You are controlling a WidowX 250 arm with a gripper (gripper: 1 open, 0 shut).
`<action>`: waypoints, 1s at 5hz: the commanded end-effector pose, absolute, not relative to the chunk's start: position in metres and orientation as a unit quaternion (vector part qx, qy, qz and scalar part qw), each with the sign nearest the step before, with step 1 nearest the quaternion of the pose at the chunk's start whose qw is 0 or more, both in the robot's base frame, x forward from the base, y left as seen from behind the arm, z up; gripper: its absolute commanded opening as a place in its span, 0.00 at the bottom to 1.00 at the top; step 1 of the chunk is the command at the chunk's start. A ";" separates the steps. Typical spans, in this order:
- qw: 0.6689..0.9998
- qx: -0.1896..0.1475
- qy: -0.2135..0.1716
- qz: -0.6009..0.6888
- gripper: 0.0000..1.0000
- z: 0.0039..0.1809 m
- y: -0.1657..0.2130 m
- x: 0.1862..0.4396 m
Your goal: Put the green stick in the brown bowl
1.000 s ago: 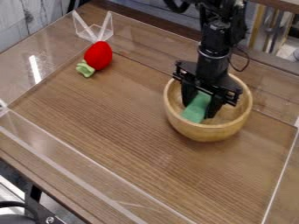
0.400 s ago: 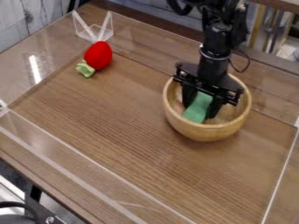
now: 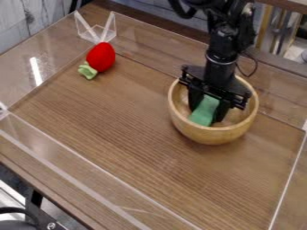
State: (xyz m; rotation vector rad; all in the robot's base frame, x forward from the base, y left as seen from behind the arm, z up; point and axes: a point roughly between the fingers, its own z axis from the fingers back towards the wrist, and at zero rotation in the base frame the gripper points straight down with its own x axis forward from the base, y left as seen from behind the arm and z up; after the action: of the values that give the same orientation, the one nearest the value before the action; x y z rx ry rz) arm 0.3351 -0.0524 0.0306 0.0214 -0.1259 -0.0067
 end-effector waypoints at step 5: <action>0.996 0.003 -0.080 0.034 1.00 0.038 -0.043 0.346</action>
State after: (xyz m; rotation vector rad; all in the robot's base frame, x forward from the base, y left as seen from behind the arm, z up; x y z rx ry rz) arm 0.3422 -0.0427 0.0263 0.0119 -0.1256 0.0684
